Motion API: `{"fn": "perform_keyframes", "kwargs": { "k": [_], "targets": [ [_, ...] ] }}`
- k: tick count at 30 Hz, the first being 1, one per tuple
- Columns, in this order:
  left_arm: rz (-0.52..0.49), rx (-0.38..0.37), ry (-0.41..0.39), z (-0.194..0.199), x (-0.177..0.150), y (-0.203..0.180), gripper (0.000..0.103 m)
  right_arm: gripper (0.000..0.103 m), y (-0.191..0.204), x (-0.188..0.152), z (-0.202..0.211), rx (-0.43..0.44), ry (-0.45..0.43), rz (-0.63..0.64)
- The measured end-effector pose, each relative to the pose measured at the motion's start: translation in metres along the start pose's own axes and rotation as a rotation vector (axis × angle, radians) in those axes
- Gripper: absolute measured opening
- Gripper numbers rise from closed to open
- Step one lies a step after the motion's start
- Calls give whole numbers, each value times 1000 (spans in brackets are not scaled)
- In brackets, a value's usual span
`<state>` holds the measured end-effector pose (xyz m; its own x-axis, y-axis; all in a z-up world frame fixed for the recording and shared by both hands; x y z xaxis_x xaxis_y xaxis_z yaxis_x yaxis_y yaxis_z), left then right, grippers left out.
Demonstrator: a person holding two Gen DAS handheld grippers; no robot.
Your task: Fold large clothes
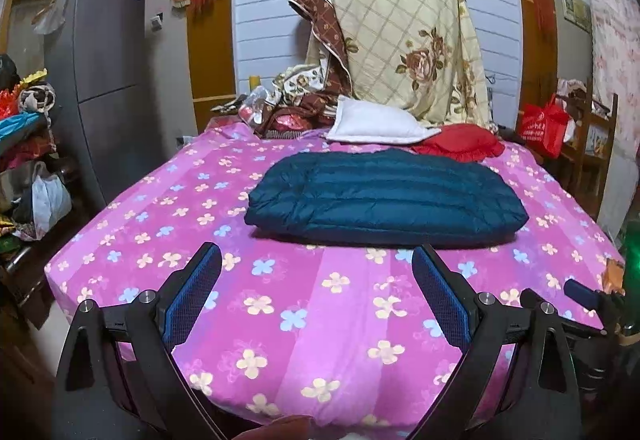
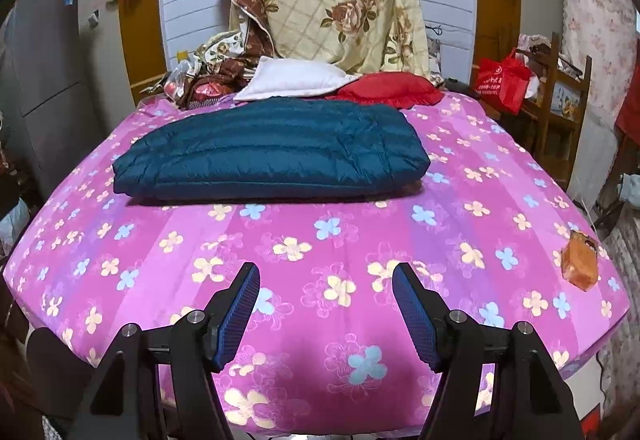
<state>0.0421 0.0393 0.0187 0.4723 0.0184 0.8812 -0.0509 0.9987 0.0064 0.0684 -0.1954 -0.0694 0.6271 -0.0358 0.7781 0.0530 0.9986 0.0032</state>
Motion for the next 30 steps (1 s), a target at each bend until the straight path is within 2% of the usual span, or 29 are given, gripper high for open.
{"fn": "perform_keyframes", "kwargs": {
  "k": [6,7,10,12,20,30],
  "targets": [
    [13,-40,9,-1,-3,0,98,66,1,-4,-3,-3,14,-1],
    [15,-40,10,-1,-3,0,101,66,1,-4,-3,-2,16,1],
    [5,-27,21,-3,-4,-2,101,66,3,-6,-3,-4,16,10],
    [-8,-14,44,-8,-7,-3,101,66,5,-6,-3,-5,16,18],
    [-11,-42,162,-27,-20,-8,101,66,9,-10,-8,-6,31,35],
    [11,-47,196,-33,-25,-6,101,66,7,-11,-10,-15,39,24]
  ]
}}
Point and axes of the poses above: each gripper's, at about its wrist camera, not at the fingertips, and z roughly against the way its jaws point, y to its left, x to its top, the point moved 3 cm from there along -z, roughly the way its jaws point, and after that the axes turned 1 degree about z, right-handed, at the moved point
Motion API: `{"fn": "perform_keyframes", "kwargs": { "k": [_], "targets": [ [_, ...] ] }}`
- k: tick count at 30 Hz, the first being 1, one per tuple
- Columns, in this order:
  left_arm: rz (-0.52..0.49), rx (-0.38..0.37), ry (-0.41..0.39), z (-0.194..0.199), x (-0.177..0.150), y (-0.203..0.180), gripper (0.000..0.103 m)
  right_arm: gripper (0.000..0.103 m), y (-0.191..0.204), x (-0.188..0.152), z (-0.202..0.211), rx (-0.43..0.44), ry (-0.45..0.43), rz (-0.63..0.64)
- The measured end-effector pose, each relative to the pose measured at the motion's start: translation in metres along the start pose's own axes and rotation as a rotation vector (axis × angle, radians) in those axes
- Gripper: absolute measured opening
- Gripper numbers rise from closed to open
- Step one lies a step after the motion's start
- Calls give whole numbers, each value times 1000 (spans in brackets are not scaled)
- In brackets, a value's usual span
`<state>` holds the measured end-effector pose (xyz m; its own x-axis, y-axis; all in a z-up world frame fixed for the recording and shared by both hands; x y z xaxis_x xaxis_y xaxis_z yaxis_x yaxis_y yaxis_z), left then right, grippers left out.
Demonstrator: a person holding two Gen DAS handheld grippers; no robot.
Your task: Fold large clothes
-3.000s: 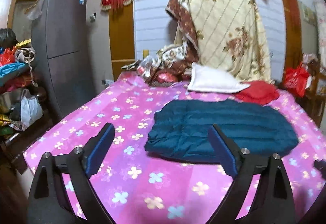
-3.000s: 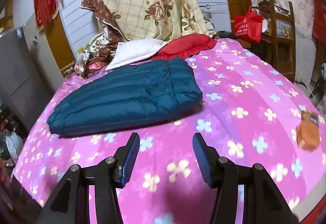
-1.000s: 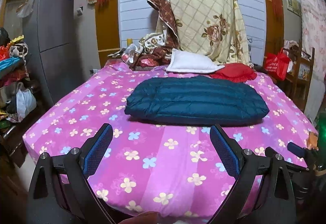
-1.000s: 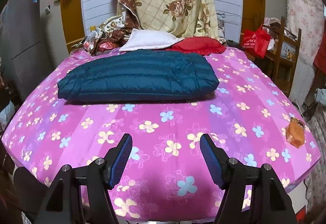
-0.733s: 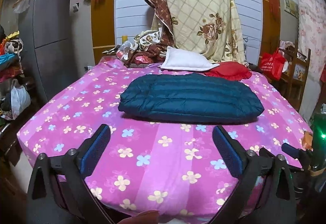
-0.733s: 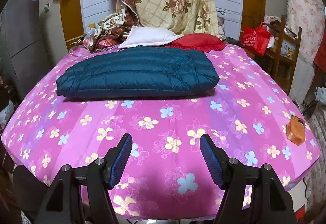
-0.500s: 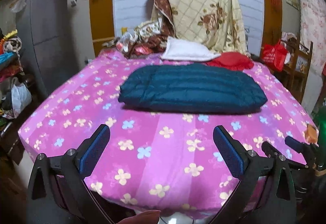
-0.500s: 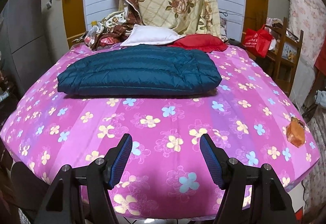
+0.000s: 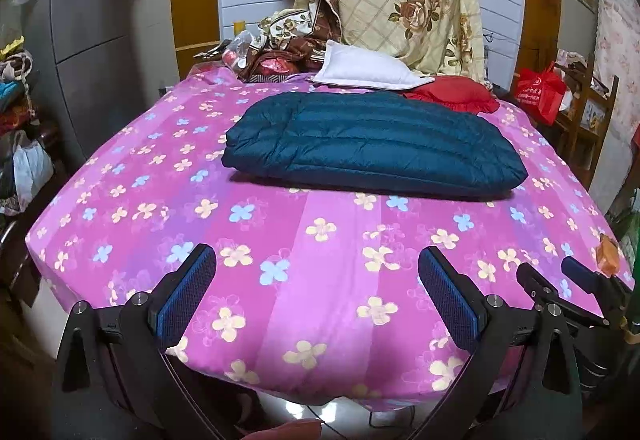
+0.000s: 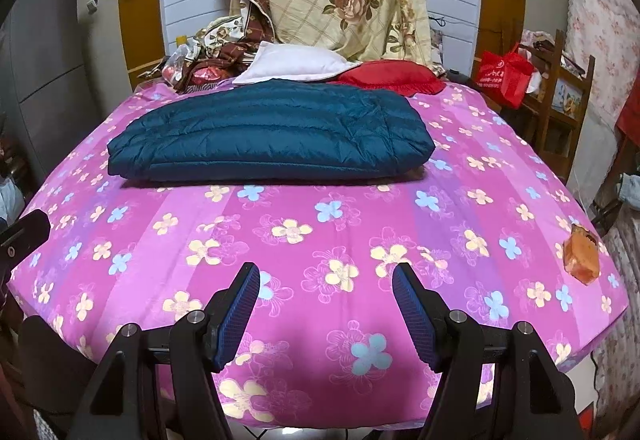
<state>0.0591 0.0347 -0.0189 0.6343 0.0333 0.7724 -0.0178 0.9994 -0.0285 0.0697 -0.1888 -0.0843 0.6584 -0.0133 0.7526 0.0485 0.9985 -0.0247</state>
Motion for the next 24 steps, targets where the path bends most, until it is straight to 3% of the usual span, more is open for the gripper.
{"fn": "perform_keyframes", "kwargs": {
  "k": [17,24],
  "targets": [
    [-8,1,34,-9,-5,0,101,66,-3,1,1,-14,-19,-17],
    [-10,2,60,-11,-9,-3,101,67,-1,-4,-9,-7,28,-15]
  ]
}}
Point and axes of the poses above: each gripper's, at about its wrist camera, not at the fingertips, and z roughly against the way its jaws point, y to its left, x to its top, the point moved 3 cm from there along -z, roughly the way its jaws point, and after that the axes turned 1 degree about z, right-handed, at the moved point
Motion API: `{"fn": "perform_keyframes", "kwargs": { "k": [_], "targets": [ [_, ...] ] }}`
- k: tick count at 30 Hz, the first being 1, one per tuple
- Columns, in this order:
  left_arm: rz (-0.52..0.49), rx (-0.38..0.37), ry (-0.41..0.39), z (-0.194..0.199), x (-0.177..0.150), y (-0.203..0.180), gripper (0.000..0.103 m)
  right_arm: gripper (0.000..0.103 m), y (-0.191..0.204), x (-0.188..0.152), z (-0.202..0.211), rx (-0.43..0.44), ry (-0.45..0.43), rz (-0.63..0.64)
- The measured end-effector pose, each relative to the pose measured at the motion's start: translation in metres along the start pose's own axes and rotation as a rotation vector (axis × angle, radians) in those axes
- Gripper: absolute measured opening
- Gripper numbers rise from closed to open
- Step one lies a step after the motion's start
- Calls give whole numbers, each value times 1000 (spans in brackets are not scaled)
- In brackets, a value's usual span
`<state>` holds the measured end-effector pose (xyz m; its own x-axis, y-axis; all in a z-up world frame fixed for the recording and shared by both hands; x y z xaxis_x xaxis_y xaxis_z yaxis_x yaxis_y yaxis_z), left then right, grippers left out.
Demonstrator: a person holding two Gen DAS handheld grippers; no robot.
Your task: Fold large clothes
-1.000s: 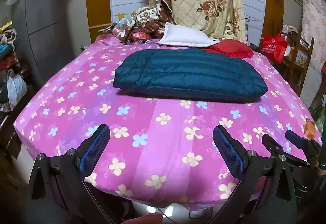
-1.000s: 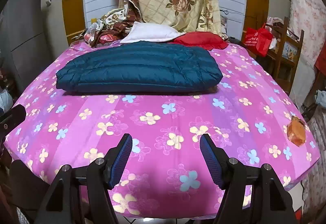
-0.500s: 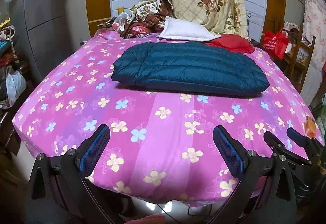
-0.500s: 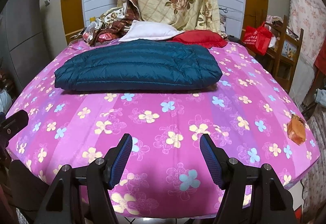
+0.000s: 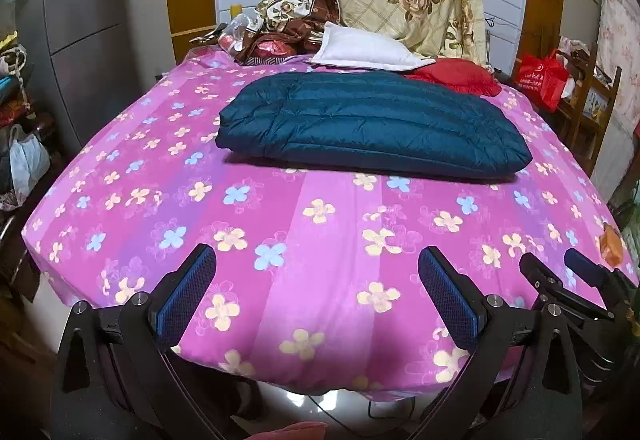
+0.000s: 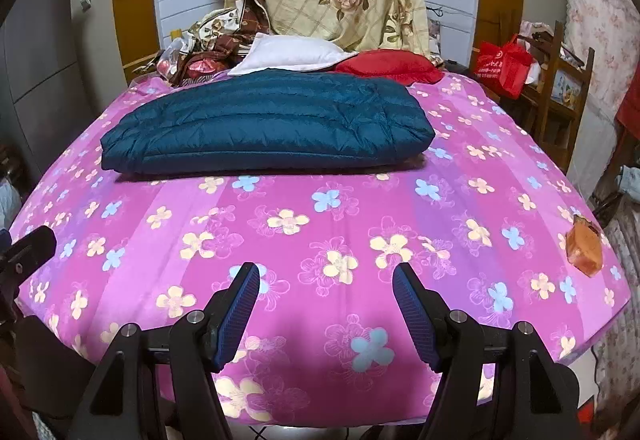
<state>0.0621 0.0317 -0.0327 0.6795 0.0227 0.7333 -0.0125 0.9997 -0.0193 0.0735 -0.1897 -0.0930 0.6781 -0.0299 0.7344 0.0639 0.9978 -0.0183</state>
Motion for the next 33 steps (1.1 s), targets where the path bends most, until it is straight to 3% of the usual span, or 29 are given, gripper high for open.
{"fn": "perform_keyframes", "kwargs": {
  "k": [20,26,33],
  "targets": [
    [-15,-1,17,-8,-3,-4,101,70,-13,20,7,-35,-51,-29],
    [-5,-5,43,-10,-3,-1,101,71,-12,9,-6,-14,34,-32],
    [13,-4,21,-6,0,3,101,71,-3,0,-3,-6,31,-11]
  ]
}}
Point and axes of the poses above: each gripper's, at about its wrist camera, not at the fingertips, and z roughly against the way its jaws point, y to its left, x to its top, the point moved 3 cm from there along -z, roughly the way its jaws point, and after that the axes turned 1 degree about z, right-handed, at the moved point
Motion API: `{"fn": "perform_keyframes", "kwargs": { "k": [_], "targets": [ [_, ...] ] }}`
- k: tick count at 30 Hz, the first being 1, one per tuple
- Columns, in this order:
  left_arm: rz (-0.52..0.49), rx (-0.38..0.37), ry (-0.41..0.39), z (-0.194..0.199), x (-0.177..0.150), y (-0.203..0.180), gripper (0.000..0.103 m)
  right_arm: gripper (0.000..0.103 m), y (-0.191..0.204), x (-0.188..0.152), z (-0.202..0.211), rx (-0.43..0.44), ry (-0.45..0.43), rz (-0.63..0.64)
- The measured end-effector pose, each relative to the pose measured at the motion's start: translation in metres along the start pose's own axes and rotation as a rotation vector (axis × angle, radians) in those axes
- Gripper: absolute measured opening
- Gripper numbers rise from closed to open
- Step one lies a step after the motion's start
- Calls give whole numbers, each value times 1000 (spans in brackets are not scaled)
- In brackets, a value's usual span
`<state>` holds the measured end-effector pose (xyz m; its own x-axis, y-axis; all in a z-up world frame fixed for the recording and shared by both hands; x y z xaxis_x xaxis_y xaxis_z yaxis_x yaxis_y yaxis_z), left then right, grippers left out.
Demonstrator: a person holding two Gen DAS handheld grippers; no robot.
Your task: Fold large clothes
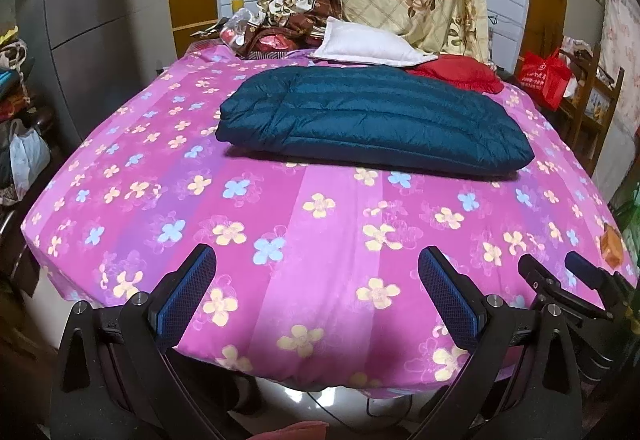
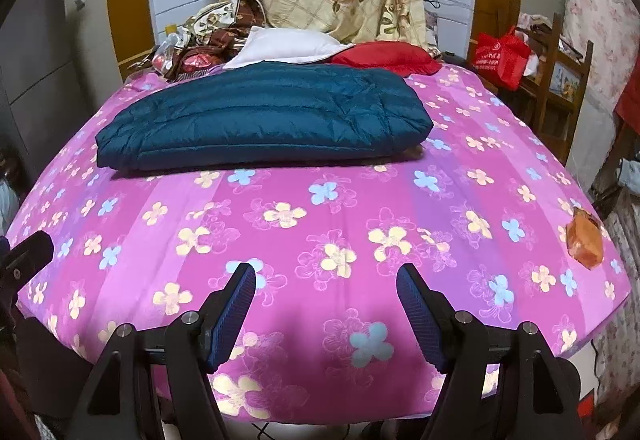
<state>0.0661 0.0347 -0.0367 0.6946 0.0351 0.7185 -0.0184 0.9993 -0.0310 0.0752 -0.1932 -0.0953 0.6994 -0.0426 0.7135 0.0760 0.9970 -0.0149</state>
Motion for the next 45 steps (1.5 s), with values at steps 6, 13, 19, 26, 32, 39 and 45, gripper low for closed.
{"fn": "perform_keyframes", "kwargs": {
  "k": [6,13,19,26,32,39,45],
  "targets": [
    [1,-2,-3,0,0,0,101,71,3,-2,2,-3,-20,-9],
    [-23,6,11,-2,-4,-3,101,71,4,1,7,-22,-55,1],
    [-33,5,17,-4,-6,-7,101,71,1,0,5,-20,-52,-19],
    [-48,-6,18,-5,-7,-15,101,71,3,0,4,-17,-52,-8],
    [-46,-11,36,-9,-9,-16,101,71,2,0,4,-17,-53,-13],
    [-51,-22,36,-9,-10,-18,101,71,2,-1,2,-15,-45,-13],
    [-50,-23,41,-10,-11,-18,101,71,3,-2,3,-19,-50,-4]
  ]
}}
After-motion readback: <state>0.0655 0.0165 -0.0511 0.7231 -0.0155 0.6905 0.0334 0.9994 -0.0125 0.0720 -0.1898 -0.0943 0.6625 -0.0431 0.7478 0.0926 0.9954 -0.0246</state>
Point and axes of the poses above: each gripper's, at about its wrist camera, not at the fingertips, and z roughly against the way its jaws point, y to its left, x to its top, the point moved 3 cm from there along -z, roughly the way its jaws point, and after that the axes turned 1 degree about z, right-handed, at the moved point
